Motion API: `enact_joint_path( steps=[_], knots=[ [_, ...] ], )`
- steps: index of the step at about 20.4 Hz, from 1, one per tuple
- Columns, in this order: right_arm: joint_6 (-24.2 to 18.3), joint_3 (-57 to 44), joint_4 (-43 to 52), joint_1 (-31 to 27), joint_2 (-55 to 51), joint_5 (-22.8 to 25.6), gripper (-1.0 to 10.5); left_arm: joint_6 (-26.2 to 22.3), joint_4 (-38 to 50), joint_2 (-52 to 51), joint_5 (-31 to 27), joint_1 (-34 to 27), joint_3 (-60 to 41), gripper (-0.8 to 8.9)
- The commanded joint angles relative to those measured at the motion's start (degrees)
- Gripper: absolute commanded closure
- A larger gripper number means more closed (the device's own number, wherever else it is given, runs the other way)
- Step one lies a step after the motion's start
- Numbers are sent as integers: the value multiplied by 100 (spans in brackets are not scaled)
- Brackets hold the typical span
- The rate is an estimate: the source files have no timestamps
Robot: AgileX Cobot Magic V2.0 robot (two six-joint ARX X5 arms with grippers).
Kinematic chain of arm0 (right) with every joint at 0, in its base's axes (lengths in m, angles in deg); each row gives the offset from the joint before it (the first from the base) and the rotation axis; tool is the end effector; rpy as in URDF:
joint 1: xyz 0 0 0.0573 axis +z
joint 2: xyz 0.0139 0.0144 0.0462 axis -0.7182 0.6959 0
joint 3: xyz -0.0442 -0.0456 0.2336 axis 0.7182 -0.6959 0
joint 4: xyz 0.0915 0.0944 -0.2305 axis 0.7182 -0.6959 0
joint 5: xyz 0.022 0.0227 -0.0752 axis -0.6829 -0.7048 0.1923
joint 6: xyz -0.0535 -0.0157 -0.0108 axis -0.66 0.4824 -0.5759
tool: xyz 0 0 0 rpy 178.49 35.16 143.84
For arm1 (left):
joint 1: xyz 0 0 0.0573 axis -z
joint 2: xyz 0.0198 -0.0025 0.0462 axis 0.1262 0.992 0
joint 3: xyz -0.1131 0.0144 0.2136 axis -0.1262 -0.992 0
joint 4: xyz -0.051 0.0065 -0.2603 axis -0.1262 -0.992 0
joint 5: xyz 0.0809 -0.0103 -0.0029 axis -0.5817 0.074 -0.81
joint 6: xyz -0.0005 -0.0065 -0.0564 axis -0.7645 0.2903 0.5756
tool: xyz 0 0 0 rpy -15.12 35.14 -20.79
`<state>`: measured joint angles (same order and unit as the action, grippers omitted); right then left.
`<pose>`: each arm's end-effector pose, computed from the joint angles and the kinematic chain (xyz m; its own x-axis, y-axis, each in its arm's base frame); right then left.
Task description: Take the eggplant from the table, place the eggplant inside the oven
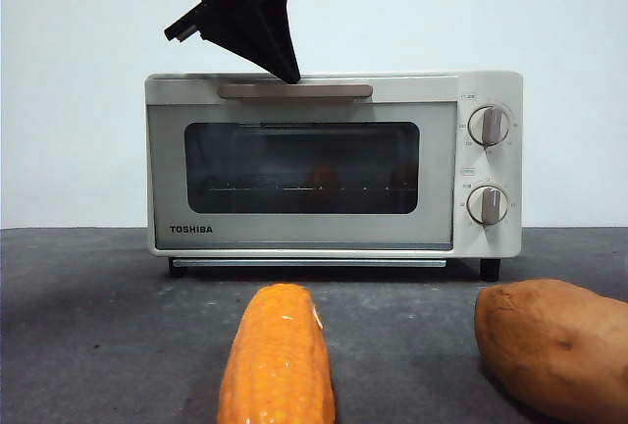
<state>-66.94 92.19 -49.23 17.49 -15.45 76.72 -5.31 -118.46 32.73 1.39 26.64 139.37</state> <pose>0.0785 0.1275 0.4397 0.6483 0.4341 -0.6256 -0.6496 0.7439 -0.1570 0.3044 -0.2132 0.2954 0.4253 -0.5450 -0.7226 0.6438 0.7433 -0.1817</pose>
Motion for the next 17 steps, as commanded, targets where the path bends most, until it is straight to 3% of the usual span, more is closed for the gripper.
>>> enact_joint_path(
  steps=[1,9,17],
  knots=[
    [59,96,-413,87,55,35,770,-192,-590,238,-42,181,-39,808],
    [57,96,-413,87,55,35,770,-516,-1764,195,131,739,175,808],
    [42,94,-413,87,131,13,770,-514,-1543,-94,-133,881,280,808]
  ],
)
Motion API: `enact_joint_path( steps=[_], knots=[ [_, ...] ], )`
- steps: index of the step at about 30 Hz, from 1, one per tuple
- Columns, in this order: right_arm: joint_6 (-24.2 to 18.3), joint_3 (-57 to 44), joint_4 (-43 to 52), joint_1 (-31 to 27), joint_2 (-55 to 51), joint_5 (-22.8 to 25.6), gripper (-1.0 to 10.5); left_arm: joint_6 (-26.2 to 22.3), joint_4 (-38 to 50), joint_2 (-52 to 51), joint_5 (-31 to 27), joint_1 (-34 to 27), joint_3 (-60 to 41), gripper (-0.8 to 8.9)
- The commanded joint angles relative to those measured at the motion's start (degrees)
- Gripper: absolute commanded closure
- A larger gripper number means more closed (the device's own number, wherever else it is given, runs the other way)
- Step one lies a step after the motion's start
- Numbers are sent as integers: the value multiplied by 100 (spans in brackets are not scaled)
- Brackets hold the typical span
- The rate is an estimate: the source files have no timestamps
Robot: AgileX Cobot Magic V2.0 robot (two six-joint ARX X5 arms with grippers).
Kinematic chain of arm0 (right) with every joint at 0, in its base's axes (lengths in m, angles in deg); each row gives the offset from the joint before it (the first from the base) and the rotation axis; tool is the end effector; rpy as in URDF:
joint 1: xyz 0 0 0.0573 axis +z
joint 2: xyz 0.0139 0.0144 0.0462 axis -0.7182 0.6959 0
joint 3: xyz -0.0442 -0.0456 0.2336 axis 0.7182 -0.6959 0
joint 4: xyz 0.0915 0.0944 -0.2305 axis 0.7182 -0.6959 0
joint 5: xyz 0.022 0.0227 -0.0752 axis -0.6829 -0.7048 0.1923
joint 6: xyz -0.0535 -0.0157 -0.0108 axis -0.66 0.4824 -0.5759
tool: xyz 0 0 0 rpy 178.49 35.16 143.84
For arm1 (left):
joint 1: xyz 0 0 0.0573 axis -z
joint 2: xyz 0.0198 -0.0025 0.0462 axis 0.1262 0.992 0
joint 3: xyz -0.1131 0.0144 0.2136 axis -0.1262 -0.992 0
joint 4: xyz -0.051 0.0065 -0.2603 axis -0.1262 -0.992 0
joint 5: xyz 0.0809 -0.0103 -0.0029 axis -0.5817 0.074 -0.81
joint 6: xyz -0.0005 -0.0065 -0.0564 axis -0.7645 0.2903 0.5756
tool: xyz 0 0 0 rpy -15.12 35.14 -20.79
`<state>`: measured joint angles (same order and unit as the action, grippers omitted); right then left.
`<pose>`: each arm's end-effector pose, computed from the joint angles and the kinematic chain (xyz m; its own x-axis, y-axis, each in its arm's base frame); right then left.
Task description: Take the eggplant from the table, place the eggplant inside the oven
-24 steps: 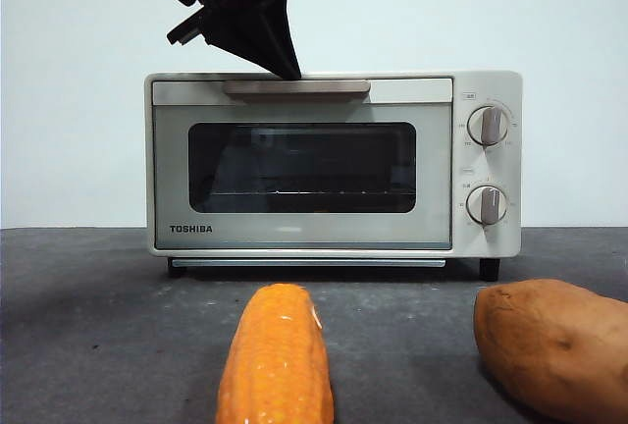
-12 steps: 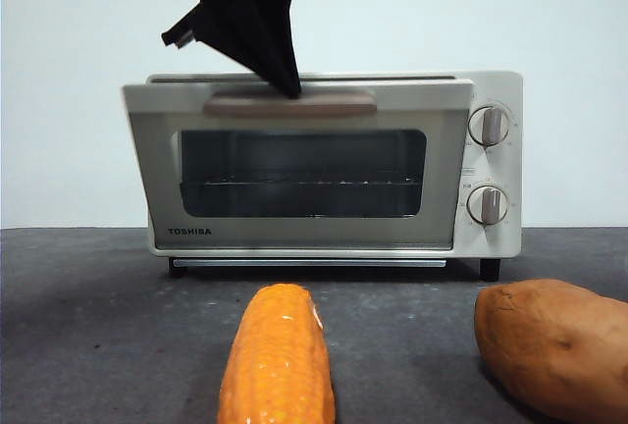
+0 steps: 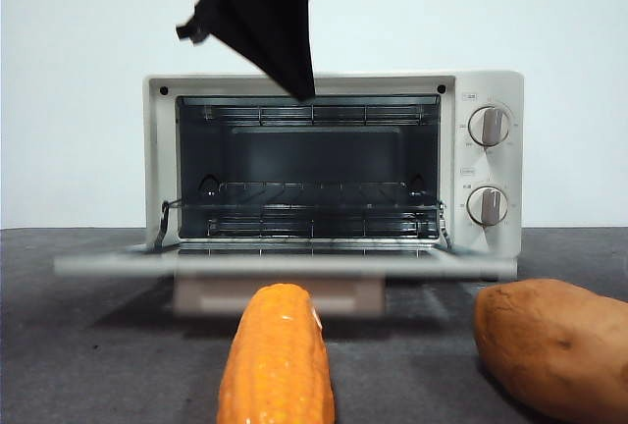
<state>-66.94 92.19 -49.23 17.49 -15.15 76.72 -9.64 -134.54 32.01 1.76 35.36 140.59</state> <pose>0.0793 0.1291 0.4390 0.6468 0.4311 -0.6291 -0.6500 0.7431 -0.1590 0.2504 -0.2406 0.2903 0.1885 -0.4744 -0.8599 0.7637 0.6213 -0.1753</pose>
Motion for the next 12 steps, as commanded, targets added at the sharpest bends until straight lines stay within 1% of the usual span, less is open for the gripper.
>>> enact_joint_path(
  steps=[1,5,12],
  knots=[
    [37,94,-413,87,101,0,770,-81,52,-44,-302,-26,157,808],
    [15,94,-413,90,249,-13,770,-76,50,-131,-647,-236,92,808],
    [-168,90,-411,90,673,-31,770,13,197,-262,-647,-752,-109,808]
  ],
)
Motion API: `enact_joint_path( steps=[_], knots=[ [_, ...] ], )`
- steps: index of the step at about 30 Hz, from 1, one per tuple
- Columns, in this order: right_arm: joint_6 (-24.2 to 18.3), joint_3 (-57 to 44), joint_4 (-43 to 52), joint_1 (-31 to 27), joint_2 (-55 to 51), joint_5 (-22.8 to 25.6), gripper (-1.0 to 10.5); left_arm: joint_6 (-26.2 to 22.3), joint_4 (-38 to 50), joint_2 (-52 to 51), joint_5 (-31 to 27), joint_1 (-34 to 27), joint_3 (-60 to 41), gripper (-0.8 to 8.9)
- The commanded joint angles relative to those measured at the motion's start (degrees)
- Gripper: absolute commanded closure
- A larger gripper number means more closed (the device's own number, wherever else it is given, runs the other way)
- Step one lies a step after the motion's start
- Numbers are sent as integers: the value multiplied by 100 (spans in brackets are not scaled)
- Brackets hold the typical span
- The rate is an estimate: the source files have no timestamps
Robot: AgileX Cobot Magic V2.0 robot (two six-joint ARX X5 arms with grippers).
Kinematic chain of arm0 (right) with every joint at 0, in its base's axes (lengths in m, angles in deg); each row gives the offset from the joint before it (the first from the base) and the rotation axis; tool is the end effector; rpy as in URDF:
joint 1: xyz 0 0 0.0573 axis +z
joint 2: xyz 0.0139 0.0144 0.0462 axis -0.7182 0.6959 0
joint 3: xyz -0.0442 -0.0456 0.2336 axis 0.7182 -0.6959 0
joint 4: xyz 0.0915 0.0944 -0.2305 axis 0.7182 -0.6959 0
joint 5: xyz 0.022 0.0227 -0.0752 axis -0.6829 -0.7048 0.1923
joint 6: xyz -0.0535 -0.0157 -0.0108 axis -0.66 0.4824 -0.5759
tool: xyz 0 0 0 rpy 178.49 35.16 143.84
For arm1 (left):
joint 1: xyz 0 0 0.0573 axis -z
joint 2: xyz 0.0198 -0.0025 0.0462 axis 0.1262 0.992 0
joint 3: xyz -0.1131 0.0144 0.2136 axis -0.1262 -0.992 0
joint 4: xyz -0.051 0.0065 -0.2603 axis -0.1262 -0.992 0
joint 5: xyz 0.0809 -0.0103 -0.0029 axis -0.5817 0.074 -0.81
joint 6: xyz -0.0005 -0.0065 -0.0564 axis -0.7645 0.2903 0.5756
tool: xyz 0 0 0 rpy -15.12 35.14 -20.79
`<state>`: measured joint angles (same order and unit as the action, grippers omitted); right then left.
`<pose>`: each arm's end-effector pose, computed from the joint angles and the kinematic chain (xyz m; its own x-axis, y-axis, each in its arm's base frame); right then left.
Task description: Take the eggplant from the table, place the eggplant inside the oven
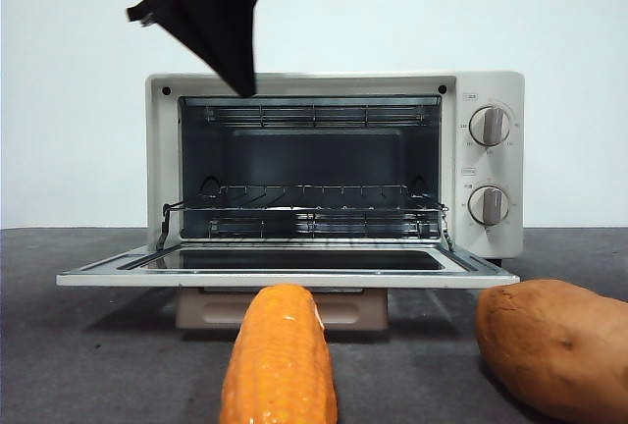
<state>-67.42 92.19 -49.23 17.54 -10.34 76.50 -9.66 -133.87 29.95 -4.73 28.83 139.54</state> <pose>0.0914 0.1540 0.4268 0.6190 0.3849 -0.6846 -0.6631 0.7232 -0.1930 0.2732 -0.2037 0.2962 0.3347 -0.3798 -0.8624 0.6587 0.7488 -0.0741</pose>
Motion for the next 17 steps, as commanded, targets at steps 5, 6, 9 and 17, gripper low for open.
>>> enact_joint_path(
  steps=[5,6,9,17],
  knots=[
    [-476,90,-385,83,739,15,770,157,616,-382,9,-525,-551,808],
    [-570,90,-337,83,852,13,770,186,726,-468,11,-597,-686,808],
    [-977,90,-9,63,1185,11,770,315,1134,-844,9,-879,-1241,808],
    [-2186,90,1165,-205,2197,9,770,887,2470,-2260,15,-1786,-3178,808]
  ],
)
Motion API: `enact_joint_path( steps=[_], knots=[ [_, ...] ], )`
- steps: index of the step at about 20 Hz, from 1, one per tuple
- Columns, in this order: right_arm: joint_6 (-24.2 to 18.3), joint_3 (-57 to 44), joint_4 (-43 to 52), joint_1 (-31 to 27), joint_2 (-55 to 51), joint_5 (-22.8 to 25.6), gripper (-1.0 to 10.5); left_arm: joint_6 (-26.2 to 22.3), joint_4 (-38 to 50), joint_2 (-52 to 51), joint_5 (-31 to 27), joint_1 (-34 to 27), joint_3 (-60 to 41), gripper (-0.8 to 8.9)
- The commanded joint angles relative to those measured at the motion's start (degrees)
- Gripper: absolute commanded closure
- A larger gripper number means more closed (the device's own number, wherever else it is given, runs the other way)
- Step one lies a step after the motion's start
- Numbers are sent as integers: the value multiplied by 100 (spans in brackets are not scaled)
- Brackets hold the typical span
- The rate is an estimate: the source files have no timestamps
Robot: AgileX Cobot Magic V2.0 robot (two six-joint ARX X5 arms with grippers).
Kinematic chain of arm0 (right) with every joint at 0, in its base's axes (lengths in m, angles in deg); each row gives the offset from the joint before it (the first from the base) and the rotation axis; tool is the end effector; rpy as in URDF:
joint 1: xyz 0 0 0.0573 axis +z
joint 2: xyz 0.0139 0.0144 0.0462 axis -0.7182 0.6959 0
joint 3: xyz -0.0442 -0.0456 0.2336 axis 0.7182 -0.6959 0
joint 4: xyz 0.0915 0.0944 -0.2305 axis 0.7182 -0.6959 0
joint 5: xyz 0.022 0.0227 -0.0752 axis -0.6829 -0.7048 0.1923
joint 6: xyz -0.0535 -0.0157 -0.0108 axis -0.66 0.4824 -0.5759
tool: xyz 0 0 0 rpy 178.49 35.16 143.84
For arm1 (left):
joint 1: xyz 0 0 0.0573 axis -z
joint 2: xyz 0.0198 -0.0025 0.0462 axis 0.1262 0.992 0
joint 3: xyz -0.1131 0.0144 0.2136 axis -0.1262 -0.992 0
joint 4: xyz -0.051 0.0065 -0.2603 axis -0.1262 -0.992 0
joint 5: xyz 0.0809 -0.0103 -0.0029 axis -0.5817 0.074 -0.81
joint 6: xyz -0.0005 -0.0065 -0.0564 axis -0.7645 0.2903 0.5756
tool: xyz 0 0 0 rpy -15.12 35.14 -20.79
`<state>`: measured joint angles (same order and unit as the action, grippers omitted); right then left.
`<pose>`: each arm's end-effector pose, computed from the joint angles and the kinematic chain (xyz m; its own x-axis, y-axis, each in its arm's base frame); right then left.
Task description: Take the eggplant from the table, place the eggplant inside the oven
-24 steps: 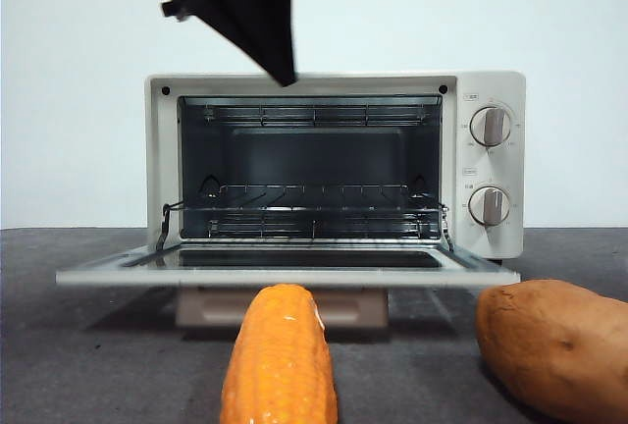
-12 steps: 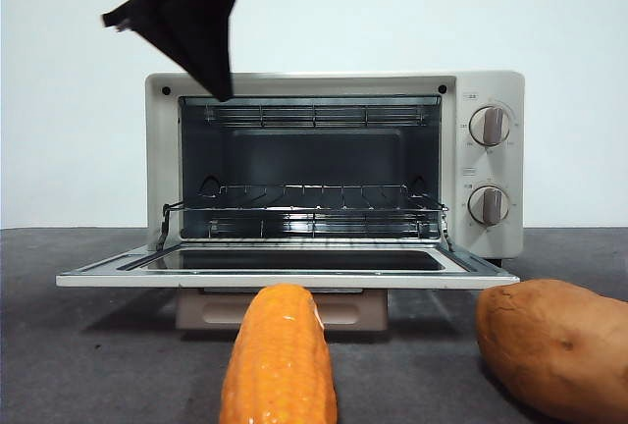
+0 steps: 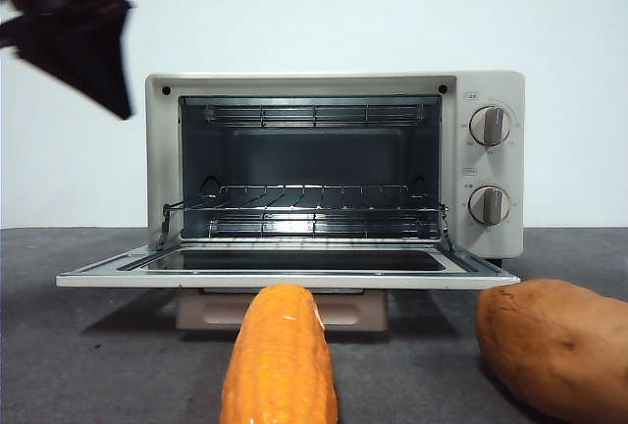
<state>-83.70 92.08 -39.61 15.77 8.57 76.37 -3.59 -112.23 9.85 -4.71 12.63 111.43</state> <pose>0.1487 0.2488 0.3652 0.5720 0.2612 -0.7776 -0.7694 0.4993 -0.3983 0.2614 -0.0985 0.2616 0.6053 -0.3361 -0.7216 0.3651 0.9227 -0.1235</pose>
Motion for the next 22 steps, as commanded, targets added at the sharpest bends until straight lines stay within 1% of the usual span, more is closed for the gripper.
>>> enact_joint_path(
  steps=[1,4,5,6,7,8,10,11,13,15,17,18,19,22],
  knots=[
    [-654,101,306,-87,428,20,770,348,452,-393,11,-273,-564,808],
    [-1064,101,621,-282,868,22,770,592,929,-730,28,-595,-1169,808],
    [-1340,101,831,-382,1141,26,770,691,1108,-822,125,-745,-1443,808],
    [-1528,101,1010,-470,1338,26,770,756,1244,-839,286,-850,-1617,808],
    [-1759,101,1259,-577,1576,28,770,809,1349,-839,525,-960,-1784,808],
    [-1908,101,1462,-669,1735,24,770,813,1390,-831,678,-1019,-1873,808],
    [-2135,101,1991,-815,2076,52,770,831,1440,-820,763,-1067,-1974,808],
    [-2297,101,2258,-872,2236,136,770,831,1458,-820,767,-1080,-1982,808],
    [-2640,101,2691,-955,2465,498,770,831,1512,-820,769,-1086,-1982,808],
    [-2988,101,2916,-992,2660,522,770,831,1558,-820,769,-1086,-1982,808],
    [-3032,101,3158,-1036,2811,691,770,826,1561,-820,767,-1086,-1982,808],
    [-3204,101,3189,-1047,2876,697,764,826,1558,-820,767,-1086,-1982,808],
    [-3270,101,3222,-1049,2962,782,761,822,1558,-820,767,-1086,-1982,808],
    [-3230,101,3300,-1099,3154,984,722,809,1554,-820,767,-1086,-1982,808]
  ],
)
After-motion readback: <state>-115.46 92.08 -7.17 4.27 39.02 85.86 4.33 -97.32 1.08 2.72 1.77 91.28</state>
